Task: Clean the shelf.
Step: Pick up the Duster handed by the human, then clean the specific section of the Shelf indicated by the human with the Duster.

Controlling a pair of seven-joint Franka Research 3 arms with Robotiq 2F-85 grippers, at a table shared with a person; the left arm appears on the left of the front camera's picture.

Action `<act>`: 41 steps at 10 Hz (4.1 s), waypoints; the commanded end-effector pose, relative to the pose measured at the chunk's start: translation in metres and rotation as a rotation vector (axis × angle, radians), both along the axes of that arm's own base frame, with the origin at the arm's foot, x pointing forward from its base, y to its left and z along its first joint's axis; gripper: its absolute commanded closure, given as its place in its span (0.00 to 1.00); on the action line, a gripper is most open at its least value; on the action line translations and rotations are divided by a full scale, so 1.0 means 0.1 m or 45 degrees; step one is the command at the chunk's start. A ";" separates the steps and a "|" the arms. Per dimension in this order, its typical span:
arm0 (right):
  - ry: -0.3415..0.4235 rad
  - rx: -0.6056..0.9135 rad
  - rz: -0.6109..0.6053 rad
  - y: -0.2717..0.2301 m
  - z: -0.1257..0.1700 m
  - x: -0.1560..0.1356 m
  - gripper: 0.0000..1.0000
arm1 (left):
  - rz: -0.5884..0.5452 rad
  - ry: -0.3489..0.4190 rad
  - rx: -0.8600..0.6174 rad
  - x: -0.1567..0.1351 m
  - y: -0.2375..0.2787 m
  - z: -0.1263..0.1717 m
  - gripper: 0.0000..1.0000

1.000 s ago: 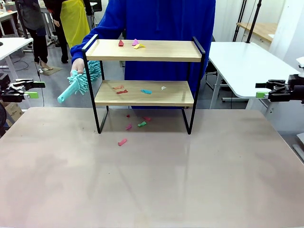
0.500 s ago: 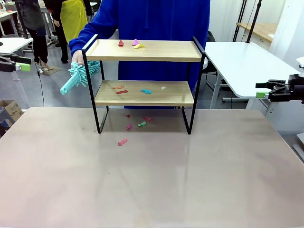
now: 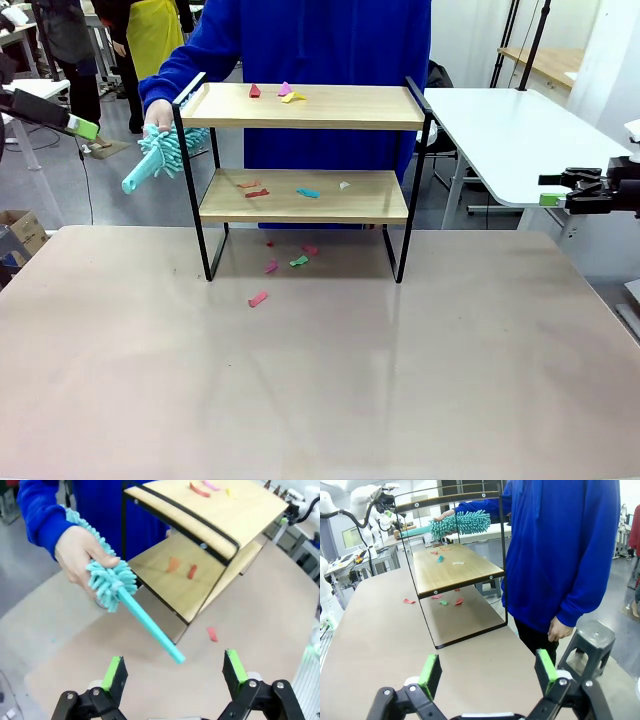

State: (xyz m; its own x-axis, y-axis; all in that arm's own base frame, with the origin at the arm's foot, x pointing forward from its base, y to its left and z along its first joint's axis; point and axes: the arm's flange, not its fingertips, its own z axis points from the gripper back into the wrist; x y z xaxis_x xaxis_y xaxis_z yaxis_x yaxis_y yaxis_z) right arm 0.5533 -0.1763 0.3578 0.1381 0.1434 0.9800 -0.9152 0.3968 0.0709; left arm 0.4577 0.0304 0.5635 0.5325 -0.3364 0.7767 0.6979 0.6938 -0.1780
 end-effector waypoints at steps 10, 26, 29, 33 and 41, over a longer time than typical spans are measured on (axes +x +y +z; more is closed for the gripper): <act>-0.007 -0.003 -0.002 0.05 0.02 -0.03 0.00 | 0.409 -0.043 0.271 0.17 -0.77 -0.25 0.00; -0.007 -0.003 -0.002 0.05 0.02 -0.03 0.00 | 0.460 0.175 0.457 0.40 -1.02 -0.59 1.00; -0.007 -0.003 -0.002 0.05 0.02 -0.03 0.00 | 0.541 0.228 0.438 0.38 -1.04 -0.58 1.00; -0.007 -0.003 -0.002 0.05 0.02 -0.03 0.00 | 0.542 0.224 0.416 0.40 -1.01 -0.63 1.00; -0.007 -0.003 -0.002 0.05 0.02 -0.03 0.00 | 0.543 0.258 0.450 0.21 -0.63 -0.63 0.87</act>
